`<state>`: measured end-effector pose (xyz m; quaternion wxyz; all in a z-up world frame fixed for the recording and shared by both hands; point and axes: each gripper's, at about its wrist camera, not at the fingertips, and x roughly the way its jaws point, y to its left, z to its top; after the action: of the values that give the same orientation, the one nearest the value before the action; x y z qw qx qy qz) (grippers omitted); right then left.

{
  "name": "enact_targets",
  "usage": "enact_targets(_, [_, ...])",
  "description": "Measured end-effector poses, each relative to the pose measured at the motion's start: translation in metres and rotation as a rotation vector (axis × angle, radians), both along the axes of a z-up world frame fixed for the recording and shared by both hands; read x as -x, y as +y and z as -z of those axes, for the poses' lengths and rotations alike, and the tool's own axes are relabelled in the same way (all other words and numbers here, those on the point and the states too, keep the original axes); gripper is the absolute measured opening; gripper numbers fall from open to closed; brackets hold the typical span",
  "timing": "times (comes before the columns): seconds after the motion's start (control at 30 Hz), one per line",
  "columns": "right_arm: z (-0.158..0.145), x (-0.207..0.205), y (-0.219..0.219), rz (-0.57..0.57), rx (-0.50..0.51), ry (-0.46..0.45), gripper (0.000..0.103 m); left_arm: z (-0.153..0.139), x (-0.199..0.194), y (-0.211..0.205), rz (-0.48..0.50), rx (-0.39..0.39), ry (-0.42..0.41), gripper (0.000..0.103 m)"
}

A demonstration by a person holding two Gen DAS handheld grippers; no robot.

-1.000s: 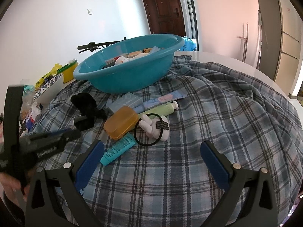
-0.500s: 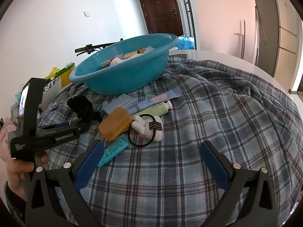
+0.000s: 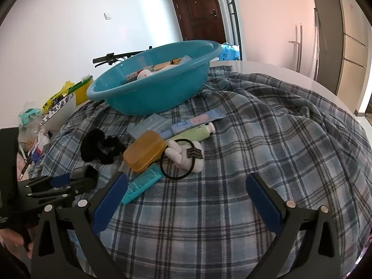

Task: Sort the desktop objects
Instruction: 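Hold the ZEESEA box with left tool while right tool grasps white hair clip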

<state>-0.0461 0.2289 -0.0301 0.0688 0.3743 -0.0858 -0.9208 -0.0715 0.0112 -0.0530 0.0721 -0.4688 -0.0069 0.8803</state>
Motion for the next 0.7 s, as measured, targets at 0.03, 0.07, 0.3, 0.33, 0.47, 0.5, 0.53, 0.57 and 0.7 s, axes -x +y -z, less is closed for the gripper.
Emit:
enact_targets(0.03, [0.0,0.0,-0.002,-0.005,-0.004,0.0,0.101,0.0,0.002,-0.001,-0.004,-0.015,0.002,0.067])
enact_targets(0.07, [0.0,-0.001,-0.004,-0.011,-0.01,0.001,0.101,0.0,0.003,0.0,-0.008,-0.032,0.005,0.07])
enact_targets(0.3, [0.002,0.001,0.001,0.008,-0.011,-0.007,0.101,0.003,0.009,0.001,-0.027,-0.029,-0.004,0.045])
enact_targets(0.33, [0.003,0.001,0.002,0.012,-0.01,-0.01,0.101,0.002,0.007,-0.001,-0.027,-0.04,-0.003,0.045])
enact_targets(0.47, [0.004,0.002,0.002,0.013,-0.007,-0.016,0.101,-0.005,-0.002,-0.003,-0.028,-0.035,0.033,0.045])
enact_targets(0.5, [0.004,0.002,0.0,0.008,-0.007,-0.017,0.101,-0.008,-0.004,-0.002,-0.026,-0.029,0.046,0.045])
enact_targets(0.53, [0.004,0.002,-0.002,0.003,-0.009,-0.017,0.101,-0.01,-0.004,-0.002,-0.024,-0.029,0.052,0.045])
enact_targets(0.57, [0.004,0.002,-0.004,-0.003,-0.011,-0.018,0.101,-0.011,-0.004,-0.001,-0.02,-0.031,0.057,0.045])
enact_targets(0.7, [0.005,0.002,-0.013,-0.024,-0.025,-0.021,0.101,-0.013,-0.002,0.002,-0.002,-0.04,0.056,0.045])
